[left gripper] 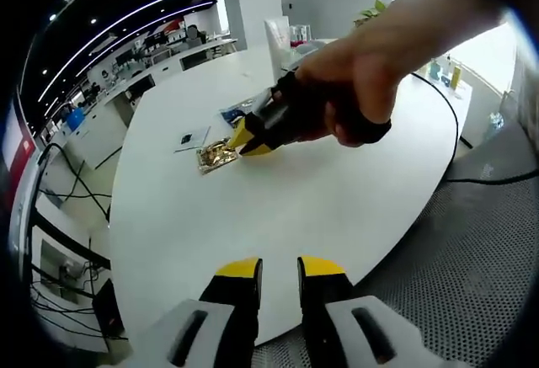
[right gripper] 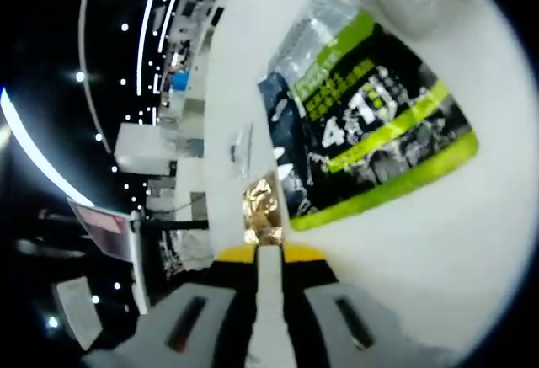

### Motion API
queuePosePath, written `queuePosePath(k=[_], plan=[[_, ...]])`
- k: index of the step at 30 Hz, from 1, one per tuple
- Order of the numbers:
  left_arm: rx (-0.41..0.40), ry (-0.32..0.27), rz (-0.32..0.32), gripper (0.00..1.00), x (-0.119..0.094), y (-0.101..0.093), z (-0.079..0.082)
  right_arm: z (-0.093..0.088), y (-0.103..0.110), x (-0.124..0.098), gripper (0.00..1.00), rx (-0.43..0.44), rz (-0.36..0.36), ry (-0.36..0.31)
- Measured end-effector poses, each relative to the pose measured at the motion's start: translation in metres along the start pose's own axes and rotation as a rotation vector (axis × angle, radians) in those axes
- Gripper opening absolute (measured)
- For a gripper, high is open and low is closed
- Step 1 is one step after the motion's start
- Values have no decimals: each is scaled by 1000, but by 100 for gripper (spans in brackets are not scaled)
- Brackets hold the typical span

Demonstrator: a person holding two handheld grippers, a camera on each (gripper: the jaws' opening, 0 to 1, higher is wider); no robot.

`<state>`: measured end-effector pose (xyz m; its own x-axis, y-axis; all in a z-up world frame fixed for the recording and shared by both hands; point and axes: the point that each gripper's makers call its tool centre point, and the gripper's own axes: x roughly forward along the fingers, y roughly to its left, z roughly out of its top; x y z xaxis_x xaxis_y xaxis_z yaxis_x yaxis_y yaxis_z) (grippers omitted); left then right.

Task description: Arrange the skincare products in the storage area until every visible bottle or jar stands upright without overlapping.

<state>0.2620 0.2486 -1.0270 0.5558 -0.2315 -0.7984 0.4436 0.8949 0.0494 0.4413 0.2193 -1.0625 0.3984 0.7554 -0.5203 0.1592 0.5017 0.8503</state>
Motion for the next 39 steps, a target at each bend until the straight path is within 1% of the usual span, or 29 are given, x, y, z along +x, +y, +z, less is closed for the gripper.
queuePosePath(k=[4, 6, 10, 11, 13, 15, 18, 19, 21, 23, 24, 25, 26, 28, 29, 31, 32, 34, 35, 36, 37, 38, 39], plan=[[3, 2, -1, 18, 0, -1, 0, -8, 2, -7, 8, -27, 2, 8], [5, 2, -2, 17, 0, -1, 0, -14, 4, -13, 7, -103, 4, 33], [8, 5, -3, 17, 0, -1, -1, -30, 23, -31, 7, -299, 43, 72], [9, 6, -3, 17, 0, -1, -1, -33, 30, -38, 7, -384, 62, 75], [10, 7, -4, 17, 0, -2, -1, -35, 42, -46, 8, -492, 90, 76], [15, 10, -7, 17, 0, -3, -2, -38, 62, -55, 10, -623, 137, 69], [32, 18, -20, 17, 2, -7, -3, -35, 79, -56, 14, -788, 151, 59], [37, 22, -27, 17, 2, -9, -4, -33, 90, -54, 16, -851, 168, 48], [43, 30, -28, 17, 3, -9, -5, -27, 107, -51, 19, -890, 200, 18], [35, 36, -21, 17, 3, -7, -6, -25, 116, -49, 20, -892, 224, 23], [27, 38, -18, 17, 3, -6, -7, -25, 122, -48, 19, -902, 248, 23], [22, 39, -15, 17, 2, -5, -7, -19, 126, -47, 19, -923, 243, 13], [24, 31, -11, 17, 2, -5, -5, -12, 131, -46, 19, -991, 233, -9], [20, 27, -7, 17, 2, -4, -5, -3, 146, -50, 19, -1055, 247, -50], [18, 31, -5, 17, 2, -4, -5, 1, 156, -54, 19, -1119, 256, -72], [19, 31, -4, 17, 2, -4, -5, 5, 167, -59, 19, -1198, 253, -93], [19, 29, -2, 17, 1, -3, -5, 6, 176, -64, 19, -1252, 254, -107], [20, 20, -3, 17, 1, -4, -4, 3, 189, -72, 20, -1354, 255, -110], [25, 16, -3, 17, 1, -4, -3, 0, 196, -76, 21, -1389, 262, -107], [25, 10, -4, 17, 0, -5, -2, -4, 208, -81, 22, -1423, 285, -114], [26, 9, -5, 17, 0, -5, -2, -8, 218, -84, 23, -1428, 307, -110], [27, 7, -4, 17, 0, -5, -1, -16, 228, -89, 24, -1419, 351, -89], [27, 6, -4, 17, 0, -5, -1, -25, 242, -93, 25, -1390, 393, -57]])
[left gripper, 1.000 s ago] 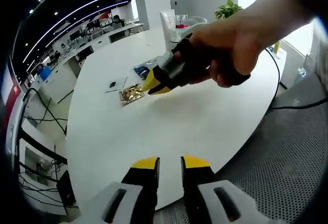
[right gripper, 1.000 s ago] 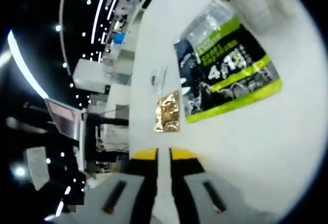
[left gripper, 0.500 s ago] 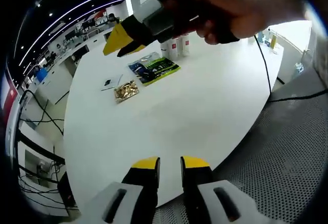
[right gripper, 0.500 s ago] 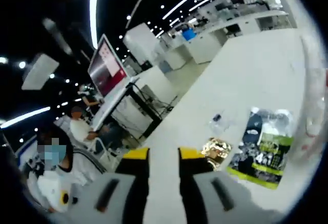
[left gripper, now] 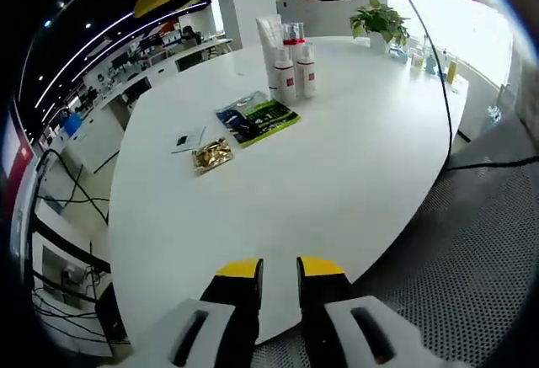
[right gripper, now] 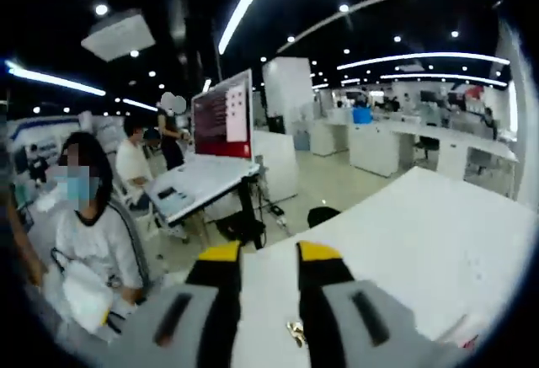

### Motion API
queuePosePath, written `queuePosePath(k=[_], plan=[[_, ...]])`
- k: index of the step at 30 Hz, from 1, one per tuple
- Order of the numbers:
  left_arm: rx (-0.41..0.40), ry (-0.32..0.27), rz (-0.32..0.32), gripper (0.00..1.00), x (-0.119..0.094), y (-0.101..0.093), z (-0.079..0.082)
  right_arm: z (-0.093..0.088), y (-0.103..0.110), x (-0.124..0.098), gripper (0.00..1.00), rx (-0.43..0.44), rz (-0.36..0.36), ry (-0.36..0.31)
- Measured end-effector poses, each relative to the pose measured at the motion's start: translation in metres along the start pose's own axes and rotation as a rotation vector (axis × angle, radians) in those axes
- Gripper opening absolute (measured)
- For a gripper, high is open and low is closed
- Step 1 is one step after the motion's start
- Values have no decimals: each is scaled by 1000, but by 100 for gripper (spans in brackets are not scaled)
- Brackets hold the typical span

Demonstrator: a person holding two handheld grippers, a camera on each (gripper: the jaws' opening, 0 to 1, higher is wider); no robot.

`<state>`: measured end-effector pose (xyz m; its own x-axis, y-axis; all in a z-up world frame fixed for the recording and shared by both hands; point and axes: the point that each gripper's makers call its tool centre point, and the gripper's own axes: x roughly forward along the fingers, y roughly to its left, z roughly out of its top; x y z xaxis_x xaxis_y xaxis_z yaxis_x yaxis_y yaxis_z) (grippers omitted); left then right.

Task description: Arrange the skincare products in the storage area until every visible bottle or jar stands upright without overlapping.

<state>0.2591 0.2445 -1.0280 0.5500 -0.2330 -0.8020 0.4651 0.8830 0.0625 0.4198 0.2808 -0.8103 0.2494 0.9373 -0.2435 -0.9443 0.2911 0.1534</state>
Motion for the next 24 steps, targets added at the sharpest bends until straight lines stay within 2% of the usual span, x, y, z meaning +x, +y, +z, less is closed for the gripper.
queuePosePath(k=[3, 4, 6, 7, 10, 12, 13, 14, 15, 16, 17, 19, 21, 22, 23, 24], plan=[[5, 2, -3, 17, 0, -1, 0, 34, 11, 4, 32, -94, 24, 4], [6, 2, -5, 17, 0, -1, 0, 51, 12, 6, 34, -143, 23, -2], [6, 0, -3, 17, 0, 0, 0, 68, 11, 9, 37, -202, 35, 12], [6, -2, -1, 17, 0, 0, 0, 83, 5, 14, 40, -240, 46, 34], [2, 2, 2, 17, 0, 1, -1, 100, -8, 22, 50, -275, 55, 59], [-1, -2, 7, 17, -1, 2, 0, 108, -24, 27, 52, -288, 33, 101], [-2, -4, 9, 17, -1, 3, 0, 112, -29, 31, 54, -318, 34, 99], [-3, -4, 10, 17, -1, 3, 0, 114, -34, 36, 58, -318, 31, 96], [-4, -4, 11, 17, -1, 3, 0, 115, -38, 42, 67, -301, 42, 97], [-2, -5, 12, 17, -1, 3, 0, 107, -37, 46, 72, -235, 70, 130], [-1, -5, 13, 17, -1, 3, 0, 95, -39, 52, 73, -140, 101, 182], [-6, -14, 20, 17, -2, 5, 2, 69, -50, 58, 64, -69, 104, 272], [-8, -18, 21, 17, -2, 5, 2, 32, -76, 65, 60, -88, 35, 391], [-6, -17, 20, 17, -2, 5, 2, 5, -89, 66, 61, -82, 5, 483], [-4, -16, 21, 17, -2, 5, 2, -15, -100, 66, 61, -78, -31, 543], [-3, -17, 22, 17, -2, 5, 2, -26, -107, 68, 60, -84, -38, 569]])
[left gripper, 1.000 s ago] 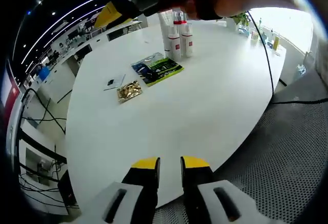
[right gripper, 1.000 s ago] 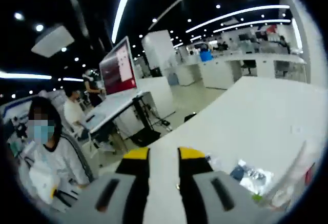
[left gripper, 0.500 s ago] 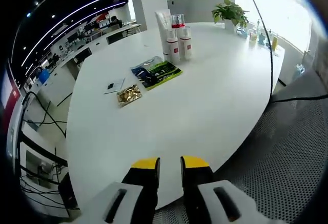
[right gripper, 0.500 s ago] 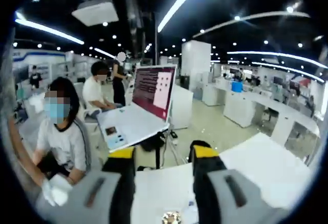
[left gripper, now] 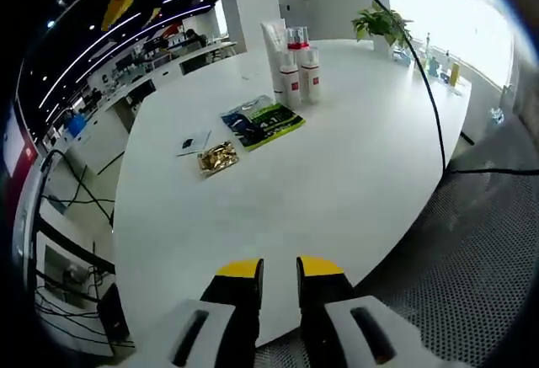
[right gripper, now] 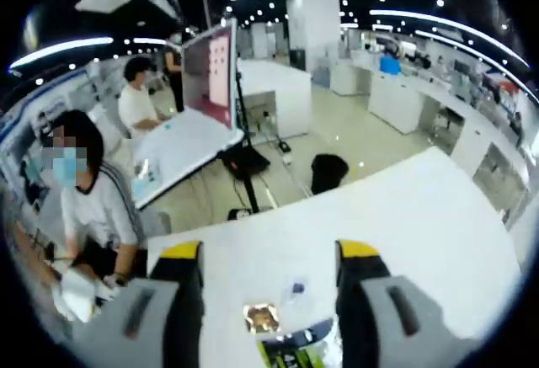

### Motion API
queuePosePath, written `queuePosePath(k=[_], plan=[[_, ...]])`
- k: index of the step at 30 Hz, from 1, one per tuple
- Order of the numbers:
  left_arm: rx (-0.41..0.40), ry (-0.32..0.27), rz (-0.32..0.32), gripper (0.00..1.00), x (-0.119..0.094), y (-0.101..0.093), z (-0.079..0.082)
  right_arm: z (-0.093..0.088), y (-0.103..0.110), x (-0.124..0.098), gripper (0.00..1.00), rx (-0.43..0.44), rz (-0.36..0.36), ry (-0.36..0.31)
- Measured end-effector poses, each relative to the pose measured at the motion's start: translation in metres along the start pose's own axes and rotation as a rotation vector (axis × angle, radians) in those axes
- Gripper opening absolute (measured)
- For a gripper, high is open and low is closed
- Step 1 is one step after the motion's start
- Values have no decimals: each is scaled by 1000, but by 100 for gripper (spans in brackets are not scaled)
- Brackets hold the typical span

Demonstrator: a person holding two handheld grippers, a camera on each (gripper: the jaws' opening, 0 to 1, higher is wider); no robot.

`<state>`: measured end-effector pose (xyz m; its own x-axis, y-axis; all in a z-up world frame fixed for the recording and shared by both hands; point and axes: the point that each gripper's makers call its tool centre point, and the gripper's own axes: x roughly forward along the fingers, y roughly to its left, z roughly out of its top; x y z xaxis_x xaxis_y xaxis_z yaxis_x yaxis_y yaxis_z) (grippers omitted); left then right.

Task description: Arrange the skincare products in the storage area until every visible bottle or jar stands upright without overlapping.

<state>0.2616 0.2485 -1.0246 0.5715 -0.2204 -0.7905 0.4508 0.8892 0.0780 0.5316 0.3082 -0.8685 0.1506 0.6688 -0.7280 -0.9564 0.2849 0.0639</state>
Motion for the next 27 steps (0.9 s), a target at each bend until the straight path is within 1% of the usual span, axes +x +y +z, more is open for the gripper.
queuePosePath(k=[1, 2, 3, 4, 5, 6, 8, 10, 12, 15, 18, 22, 23, 25, 27], plan=[[-1, -1, 0, 17, 0, 0, 0, -16, -5, 11, 59, 7, 0, 51], [-3, -4, 2, 17, 0, 1, 1, -25, -9, 18, 59, 25, -3, 79], [-4, -8, 5, 17, 0, 1, 1, -32, -13, 24, 58, 27, -11, 92], [-6, -9, 5, 17, 0, 1, 1, -43, -17, 32, 58, 63, -14, 130], [-7, -9, 5, 17, 0, 1, 1, -46, -18, 35, 58, 82, -15, 135], [-5, -7, 5, 17, 0, 1, 1, -52, -18, 43, 57, 101, -4, 150], [-7, -4, 4, 17, 0, 1, 0, -64, -22, 57, 57, 94, -15, 187], [-8, -2, 3, 17, 0, 1, 0, -74, -26, 64, 56, 78, -27, 221], [-2, 4, -1, 17, 1, 1, -1, -92, -35, 81, 56, 71, -46, 270], [-9, 9, -2, 17, 2, 1, -3, -111, -42, 95, 56, 95, -47, 322], [-17, 14, 1, 17, 2, 4, -5, -121, -43, 110, 56, 112, -40, 344], [-19, 29, 4, 17, 4, 6, -10, -129, -38, 125, 55, 88, -32, 373], [-26, 33, 6, 17, 4, 7, -11, -131, -38, 129, 55, 65, -35, 378], [-27, 33, 8, 17, 4, 7, -11, -136, -39, 135, 50, 60, -43, 394], [-27, 33, 9, 17, 4, 7, -11, -141, -39, 140, 50, 75, -44, 416]])
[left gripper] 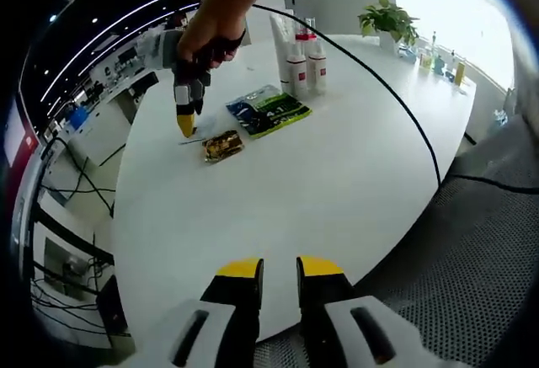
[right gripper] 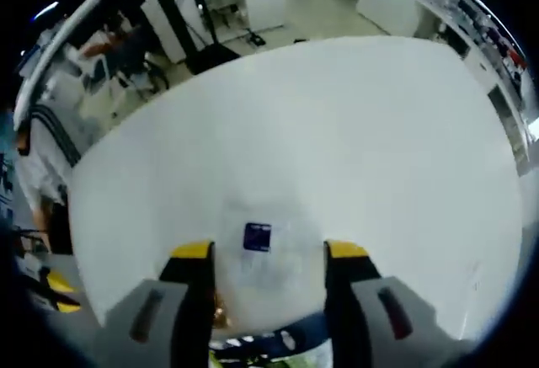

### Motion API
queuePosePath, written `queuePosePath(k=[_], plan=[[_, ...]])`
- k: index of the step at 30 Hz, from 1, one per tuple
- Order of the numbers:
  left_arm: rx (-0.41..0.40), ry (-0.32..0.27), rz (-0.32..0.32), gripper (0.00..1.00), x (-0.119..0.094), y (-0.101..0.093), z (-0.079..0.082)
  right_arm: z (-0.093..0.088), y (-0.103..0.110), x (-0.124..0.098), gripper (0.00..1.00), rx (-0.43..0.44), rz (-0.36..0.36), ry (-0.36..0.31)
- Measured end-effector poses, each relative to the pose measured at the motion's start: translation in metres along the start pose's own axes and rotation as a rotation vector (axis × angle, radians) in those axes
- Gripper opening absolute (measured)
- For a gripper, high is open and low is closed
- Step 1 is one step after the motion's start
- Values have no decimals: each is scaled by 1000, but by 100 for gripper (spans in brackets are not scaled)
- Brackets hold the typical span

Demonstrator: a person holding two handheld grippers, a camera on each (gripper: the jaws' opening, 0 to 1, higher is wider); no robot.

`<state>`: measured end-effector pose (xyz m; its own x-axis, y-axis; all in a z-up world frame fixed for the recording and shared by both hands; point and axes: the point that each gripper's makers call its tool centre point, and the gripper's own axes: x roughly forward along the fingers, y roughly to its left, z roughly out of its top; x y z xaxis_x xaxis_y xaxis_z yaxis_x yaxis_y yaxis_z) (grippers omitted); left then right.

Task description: Arrange the skincare products in the storage area until every visible bottle or jar stands upright without overlapping.

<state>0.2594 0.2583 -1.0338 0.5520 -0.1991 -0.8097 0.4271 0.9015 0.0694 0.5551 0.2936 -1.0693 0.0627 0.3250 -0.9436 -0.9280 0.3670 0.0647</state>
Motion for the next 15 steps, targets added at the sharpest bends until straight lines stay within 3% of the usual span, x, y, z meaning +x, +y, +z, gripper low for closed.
queuePosePath(k=[5, 13, 15], plan=[[1, 8, -4, 17, 1, -1, -1, -1, -2, 1, 45, -81, -43, 17], [9, 19, -8, 17, 1, -2, -3, -2, 7, 3, 53, -75, -38, 1], [7, 20, -7, 17, 1, -2, -4, -1, 11, 3, 51, -96, -32, 0]])
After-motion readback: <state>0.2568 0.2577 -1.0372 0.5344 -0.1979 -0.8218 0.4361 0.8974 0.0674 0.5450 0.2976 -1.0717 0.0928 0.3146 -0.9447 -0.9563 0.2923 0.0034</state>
